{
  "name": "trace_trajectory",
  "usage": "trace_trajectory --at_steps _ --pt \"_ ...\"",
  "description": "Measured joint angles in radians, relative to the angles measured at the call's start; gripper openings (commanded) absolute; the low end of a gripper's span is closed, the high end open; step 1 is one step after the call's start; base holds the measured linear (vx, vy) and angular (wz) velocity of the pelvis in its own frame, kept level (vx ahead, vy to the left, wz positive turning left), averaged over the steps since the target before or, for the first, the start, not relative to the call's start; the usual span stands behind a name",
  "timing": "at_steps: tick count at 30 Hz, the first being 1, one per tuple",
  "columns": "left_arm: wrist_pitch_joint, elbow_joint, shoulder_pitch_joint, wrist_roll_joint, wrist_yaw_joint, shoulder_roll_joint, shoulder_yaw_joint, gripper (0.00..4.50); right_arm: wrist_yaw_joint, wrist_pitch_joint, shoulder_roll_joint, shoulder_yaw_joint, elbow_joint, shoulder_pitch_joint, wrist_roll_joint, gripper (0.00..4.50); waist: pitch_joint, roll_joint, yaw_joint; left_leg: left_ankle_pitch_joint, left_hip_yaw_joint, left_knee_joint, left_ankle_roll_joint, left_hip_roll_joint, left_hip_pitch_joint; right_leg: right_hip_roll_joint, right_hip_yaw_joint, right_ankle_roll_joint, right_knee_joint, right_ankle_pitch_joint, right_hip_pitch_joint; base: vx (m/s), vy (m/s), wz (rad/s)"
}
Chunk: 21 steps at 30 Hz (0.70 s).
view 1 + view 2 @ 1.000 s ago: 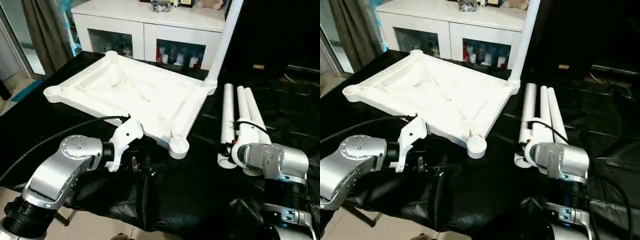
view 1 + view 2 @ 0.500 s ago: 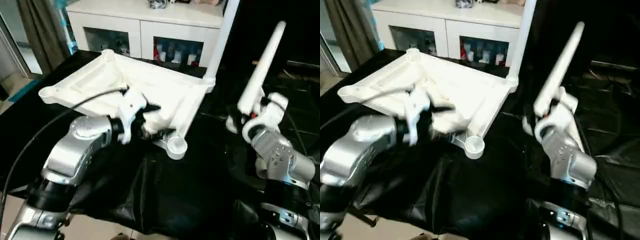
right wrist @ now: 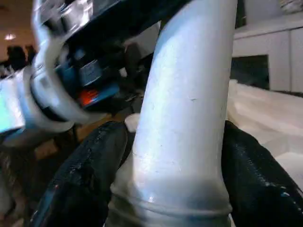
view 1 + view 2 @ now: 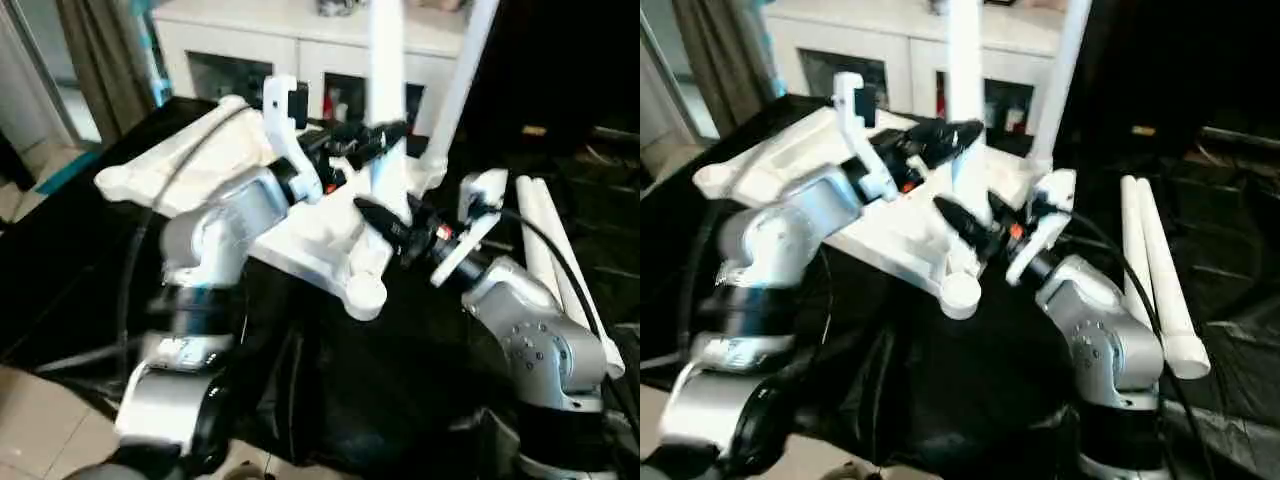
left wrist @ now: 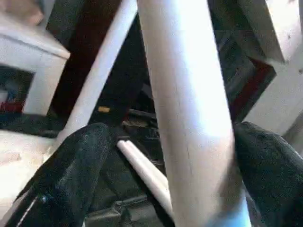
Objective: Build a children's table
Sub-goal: Pick table leg
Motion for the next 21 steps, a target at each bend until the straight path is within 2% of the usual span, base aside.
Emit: trace_trajectory --at_steps 6,8,11,12,16,19,21 --pt "0.047 0.003 0.0 -0.026 0.052 -0.03 0.01 4.5 0.003 -0.013 -0.021 0.029 0.0 0.006 -0.023 2.68 0.0 -0.001 0.007 -0.001 0.0 0.0 0.002 0.0 -0.001 0.0 0.0 -0.003 0.0 0.002 0.0 0.0 0.0 0.0" --pt "0.066 0.003 0.0 -0.027 0.107 -0.04 0.022 4.21 -0.008 -0.026 -0.038 0.04 0.002 0.006 -0.037 2.68 0.001 -0.001 0.008 -0.002 0.0 0.0 0.002 0.0 -0.001 0.0 0.0 -0.003 0.0 0.002 0.0 0.0 0.0 0.0" --pt "0.082 0.004 0.0 -0.024 0.175 -0.054 0.031 4.1 -0.021 -0.035 -0.045 0.052 0.024 0.005 -0.057 2.68 0.001 -0.003 0.012 -0.001 0.0 0.0 0.002 0.0 -0.001 0.0 0.0 -0.002 0.0 0.001 0.0 0.0 0.0 0.0" --pt "0.082 0.004 0.0 -0.023 0.187 -0.054 0.034 3.87 -0.021 -0.035 -0.045 0.056 0.028 0.005 -0.062 2.68 0.001 -0.003 0.012 -0.001 0.0 0.0 0.002 0.0 -0.001 0.0 0.0 0.0 0.0 0.0 -0.001 0.0 0.0 0.0" --pt "0.082 0.003 0.0 -0.019 0.207 -0.054 0.04 3.72 -0.028 -0.035 -0.046 0.069 0.038 0.005 -0.066 2.68 0.002 -0.005 0.016 -0.001 0.0 0.0 0.002 0.0 -0.001 0.0 0.0 0.001 0.0 -0.001 -0.001 0.0 0.0 0.0" --pt "0.082 0.0 0.0 -0.018 0.223 -0.055 0.043 3.33 -0.031 -0.047 -0.047 0.078 0.046 0.004 -0.074 2.68 0.003 -0.005 0.017 -0.002 0.0 0.0 0.002 0.0 -0.001 0.0 0.0 0.001 0.0 -0.001 -0.001 0.0 0.0 0.0" --pt "0.082 -0.007 0.0 -0.018 0.226 -0.055 0.044 3.31 -0.032 -0.051 -0.049 0.083 0.047 0.004 -0.075 2.68 0.003 -0.006 0.017 -0.002 0.0 0.0 0.002 0.0 -0.001 0.0 0.0 0.001 0.0 -0.001 -0.001 0.0 0.0 0.0"
